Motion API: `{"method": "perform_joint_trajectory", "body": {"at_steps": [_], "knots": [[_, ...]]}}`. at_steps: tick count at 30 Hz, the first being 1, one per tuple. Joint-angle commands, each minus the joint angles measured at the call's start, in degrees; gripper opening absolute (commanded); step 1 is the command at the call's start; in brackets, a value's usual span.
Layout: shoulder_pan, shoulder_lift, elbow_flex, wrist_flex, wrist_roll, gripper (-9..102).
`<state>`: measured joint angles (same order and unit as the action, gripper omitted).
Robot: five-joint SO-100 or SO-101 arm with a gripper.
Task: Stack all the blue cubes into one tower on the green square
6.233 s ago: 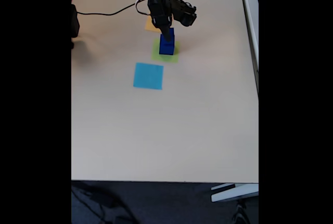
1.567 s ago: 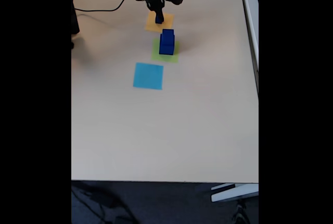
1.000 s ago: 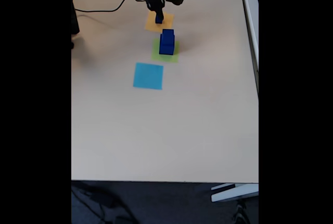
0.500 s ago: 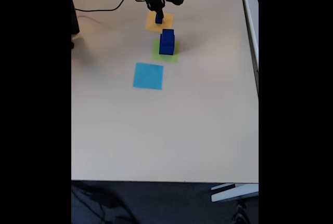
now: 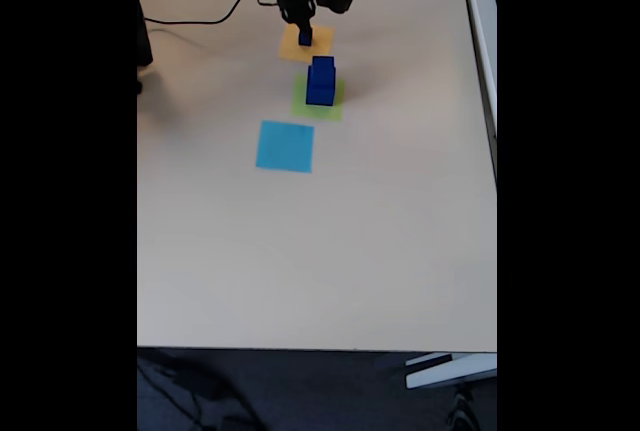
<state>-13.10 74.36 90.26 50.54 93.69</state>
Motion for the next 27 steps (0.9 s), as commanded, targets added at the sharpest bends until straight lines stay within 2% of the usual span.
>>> {"method": "perform_joint_trajectory", "body": {"at_steps": [1, 14, 18, 22, 27], "knots": [[0.18, 4.39, -0.09, -0.44, -0.53, 9], [0.18, 4.22, 0.18, -0.44, -0.88, 6], [0.18, 4.22, 0.35, -0.44, -1.05, 1], [0.44, 4.39, 0.35, -0.62, -1.23, 0], [1.23, 4.75, -4.66, 1.67, -3.96, 0]]}}
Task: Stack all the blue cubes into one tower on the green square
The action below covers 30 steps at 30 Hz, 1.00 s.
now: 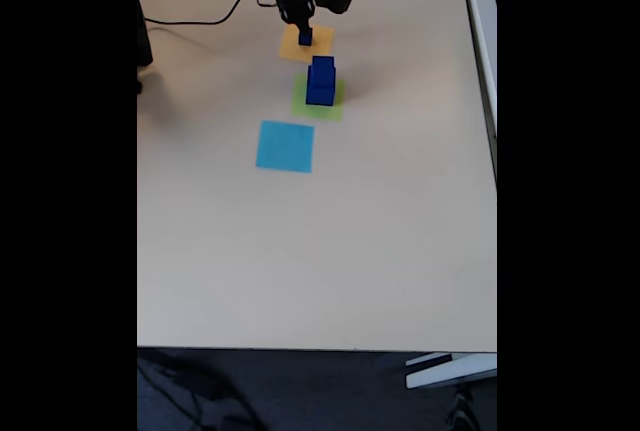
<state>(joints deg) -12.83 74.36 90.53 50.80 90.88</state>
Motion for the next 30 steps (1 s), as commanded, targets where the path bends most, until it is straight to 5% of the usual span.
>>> {"method": "perform_joint_trajectory", "body": {"at_steps": [1, 16, 30], "knots": [[1.23, 4.83, -6.77, 2.64, -1.58, 0], [10.72, 2.81, -33.31, 6.86, -20.04, 0], [21.71, 4.39, -29.09, 7.56, -21.36, 1]]}}
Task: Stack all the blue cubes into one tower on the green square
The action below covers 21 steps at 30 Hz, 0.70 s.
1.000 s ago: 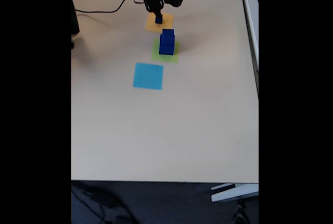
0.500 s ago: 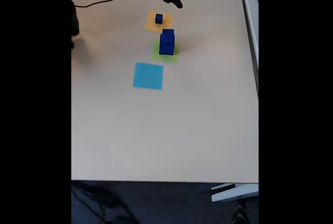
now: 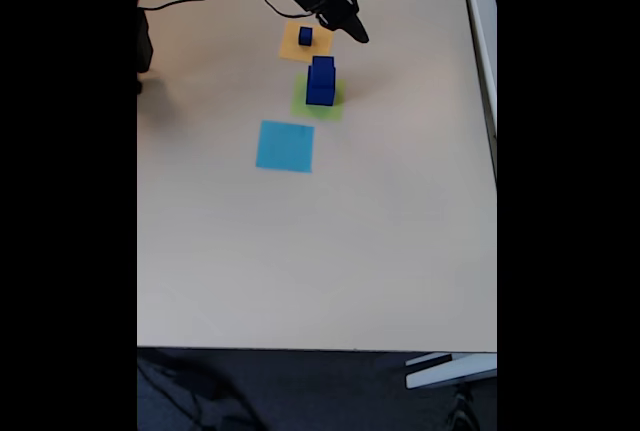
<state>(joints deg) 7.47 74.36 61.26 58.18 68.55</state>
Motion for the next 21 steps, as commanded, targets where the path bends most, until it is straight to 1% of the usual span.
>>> {"method": "perform_joint_trajectory", "body": {"at_steps": [1, 5, 7, 16, 21], "knots": [[1.93, 4.48, 0.88, 0.18, 1.32, 1], [4.66, 5.62, 6.06, -1.05, 3.60, 0], [6.24, 5.89, 7.91, -2.72, 2.99, 0], [10.99, 4.39, 8.26, -2.11, 1.05, 0], [11.69, 5.27, 13.89, -1.76, 1.14, 0]]}}
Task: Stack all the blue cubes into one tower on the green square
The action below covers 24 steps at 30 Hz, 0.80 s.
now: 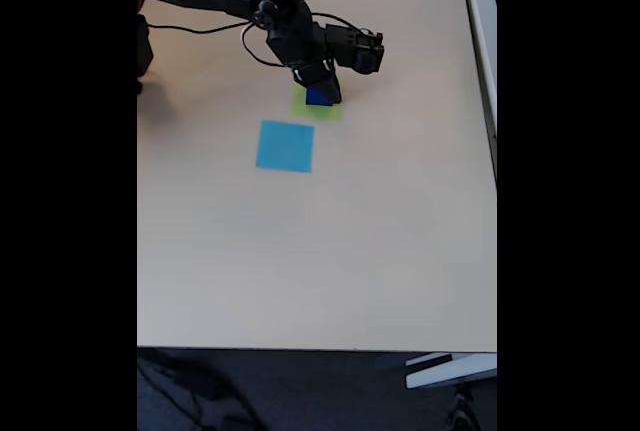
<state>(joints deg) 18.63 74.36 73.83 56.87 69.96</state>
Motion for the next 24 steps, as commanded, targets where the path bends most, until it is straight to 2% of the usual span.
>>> {"method": "perform_joint_trajectory", "body": {"at_steps": [1, 10, 17, 24], "knots": [[0.79, 5.27, 2.11, -0.35, -0.35, 0], [4.75, 2.81, 4.57, 1.49, -4.66, 0], [6.77, -0.26, 2.46, 7.29, -7.91, 0], [8.17, -4.75, 2.46, 7.12, -10.55, 0]]}}
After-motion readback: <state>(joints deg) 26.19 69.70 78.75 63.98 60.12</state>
